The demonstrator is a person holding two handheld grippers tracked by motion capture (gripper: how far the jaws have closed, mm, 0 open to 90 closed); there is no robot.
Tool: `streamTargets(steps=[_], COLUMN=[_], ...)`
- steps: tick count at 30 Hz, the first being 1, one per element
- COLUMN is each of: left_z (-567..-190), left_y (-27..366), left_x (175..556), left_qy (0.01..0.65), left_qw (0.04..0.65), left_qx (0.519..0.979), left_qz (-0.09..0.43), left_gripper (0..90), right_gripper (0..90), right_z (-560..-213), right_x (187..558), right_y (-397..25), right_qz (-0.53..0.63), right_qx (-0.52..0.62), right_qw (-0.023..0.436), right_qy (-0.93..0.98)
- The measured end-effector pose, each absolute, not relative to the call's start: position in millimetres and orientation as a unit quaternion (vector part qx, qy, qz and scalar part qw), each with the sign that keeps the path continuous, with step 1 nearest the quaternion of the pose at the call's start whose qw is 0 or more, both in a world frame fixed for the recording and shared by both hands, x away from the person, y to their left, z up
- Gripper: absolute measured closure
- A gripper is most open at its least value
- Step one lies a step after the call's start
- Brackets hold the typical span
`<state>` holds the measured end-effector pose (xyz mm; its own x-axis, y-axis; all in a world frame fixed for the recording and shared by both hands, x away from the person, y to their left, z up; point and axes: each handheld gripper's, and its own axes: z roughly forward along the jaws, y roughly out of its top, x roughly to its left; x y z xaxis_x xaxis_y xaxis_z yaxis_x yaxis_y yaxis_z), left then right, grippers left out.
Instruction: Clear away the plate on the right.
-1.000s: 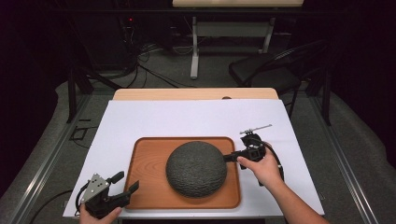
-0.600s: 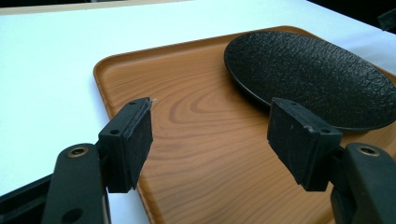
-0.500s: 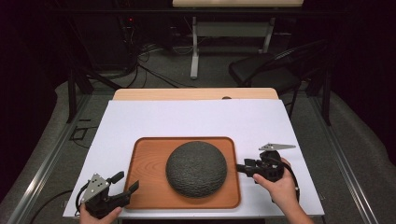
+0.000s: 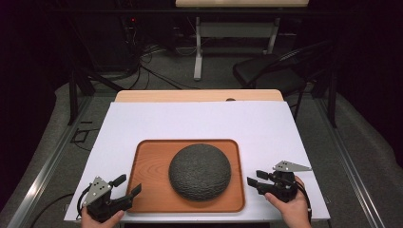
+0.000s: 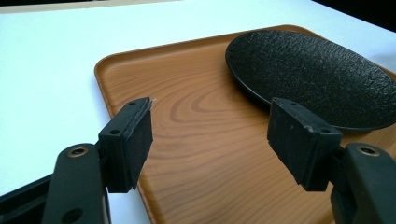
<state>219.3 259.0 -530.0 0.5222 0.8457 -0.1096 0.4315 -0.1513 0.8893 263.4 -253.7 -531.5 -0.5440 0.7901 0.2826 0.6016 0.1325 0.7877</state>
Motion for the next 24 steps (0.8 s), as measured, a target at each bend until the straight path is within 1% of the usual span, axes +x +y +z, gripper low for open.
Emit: streamTargets(steps=[7, 24], left_z=[-530.0, -530.0], left_y=[259.6, 259.1], left_x=[219.0, 219.7], left_qy=[0.439, 0.441], left_qw=[0.480, 0.480], left_qx=[0.728, 0.728], left_qz=[0.216, 0.212], left_gripper=[31.1, 31.0], right_gripper=[44.3, 44.6], right_z=[-533.7, -538.7], right_x=[261.8, 262.5], right_y=[-253.5, -260.1], right_qz=[0.479, 0.480], right_qx=[0.463, 0.483], right_qw=[0.096, 0.081], right_qy=[0.740, 0.728])
